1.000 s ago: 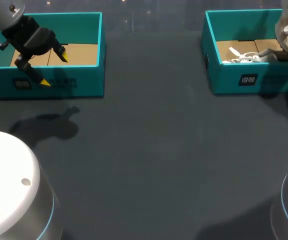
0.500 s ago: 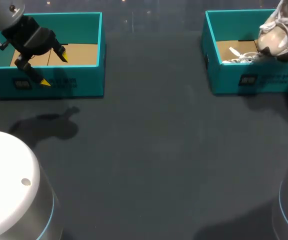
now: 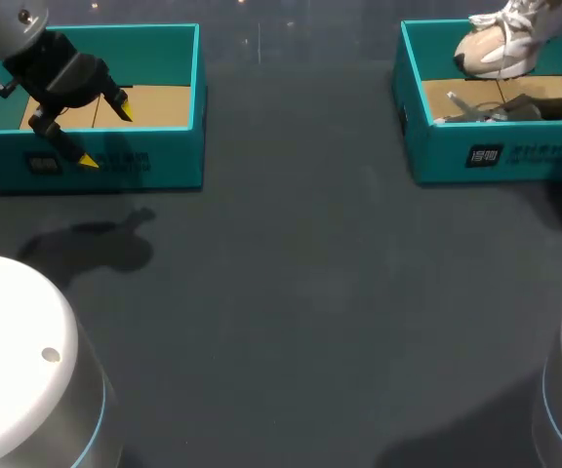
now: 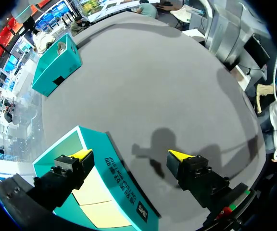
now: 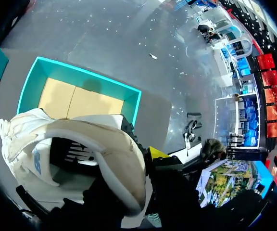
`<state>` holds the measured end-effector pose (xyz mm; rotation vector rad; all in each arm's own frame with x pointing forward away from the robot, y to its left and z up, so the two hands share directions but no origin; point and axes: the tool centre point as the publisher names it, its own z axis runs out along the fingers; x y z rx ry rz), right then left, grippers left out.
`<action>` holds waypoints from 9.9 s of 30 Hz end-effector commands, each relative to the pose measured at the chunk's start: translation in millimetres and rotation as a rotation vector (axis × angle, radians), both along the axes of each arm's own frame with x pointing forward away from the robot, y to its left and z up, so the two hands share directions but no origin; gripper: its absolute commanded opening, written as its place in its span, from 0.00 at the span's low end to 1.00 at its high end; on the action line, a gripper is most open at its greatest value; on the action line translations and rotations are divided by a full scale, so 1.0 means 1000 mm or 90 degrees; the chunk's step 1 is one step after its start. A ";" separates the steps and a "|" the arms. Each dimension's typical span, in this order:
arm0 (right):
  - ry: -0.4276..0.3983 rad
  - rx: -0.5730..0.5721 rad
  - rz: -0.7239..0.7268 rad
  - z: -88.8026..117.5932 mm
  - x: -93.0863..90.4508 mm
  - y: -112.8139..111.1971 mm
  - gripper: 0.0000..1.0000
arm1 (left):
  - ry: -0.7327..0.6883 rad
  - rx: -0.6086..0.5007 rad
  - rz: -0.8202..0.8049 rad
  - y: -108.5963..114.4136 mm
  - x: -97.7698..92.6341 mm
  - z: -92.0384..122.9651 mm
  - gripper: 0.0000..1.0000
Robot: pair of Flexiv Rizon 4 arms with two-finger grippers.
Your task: Take the shoe out of the shoebox, open the shoe tongue, remove and reinsert the insole, then place the shoe into the shoebox
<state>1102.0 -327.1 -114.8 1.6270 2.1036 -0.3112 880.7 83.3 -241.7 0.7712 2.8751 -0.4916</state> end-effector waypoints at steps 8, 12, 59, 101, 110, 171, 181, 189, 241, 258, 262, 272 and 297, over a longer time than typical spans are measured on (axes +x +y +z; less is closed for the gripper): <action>-0.036 0.026 -0.135 -0.002 0.006 0.002 0.00 | 0.000 0.002 0.000 0.000 0.000 0.000 1.00; -0.041 0.015 -0.150 -0.020 0.010 0.004 0.00 | 0.000 0.002 0.000 0.000 0.000 0.000 1.00; -0.036 0.001 -0.211 -0.114 0.030 0.006 0.00 | 0.000 0.002 0.000 0.000 0.000 0.000 1.00; 0.011 0.056 -0.200 -0.184 0.055 0.000 0.00 | 0.000 0.002 0.000 0.000 0.000 0.000 1.00; 0.017 0.055 -0.198 -0.191 0.061 -0.003 0.00 | 0.000 0.002 0.000 0.000 0.000 0.000 1.00; 0.056 0.107 -0.188 -0.231 0.079 0.002 0.00 | 0.000 0.002 0.000 0.000 0.000 0.000 1.00; 0.052 0.108 -0.186 -0.228 0.082 -0.001 0.00 | 0.000 0.002 0.000 0.000 0.000 0.000 1.00; 0.062 0.111 -0.180 -0.234 0.083 0.001 0.00 | 0.000 0.002 0.000 0.000 0.000 0.000 1.00; 0.039 0.116 -0.180 -0.188 0.059 0.024 1.00 | 0.000 0.002 0.000 0.000 0.000 0.000 1.00; 0.003 0.138 -0.161 -0.110 0.016 0.066 1.00 | 0.011 0.000 0.044 -0.001 0.002 0.005 1.00; 0.003 0.142 -0.157 -0.100 0.002 0.078 1.00 | 0.063 0.017 0.225 0.004 0.011 0.021 1.00; 0.007 0.153 -0.135 -0.080 -0.033 0.107 1.00 | 0.122 0.082 0.717 0.035 0.040 0.044 1.00; 0.018 0.186 -0.110 -0.055 -0.094 0.145 1.00 | 0.225 0.084 1.164 0.113 0.083 0.045 1.00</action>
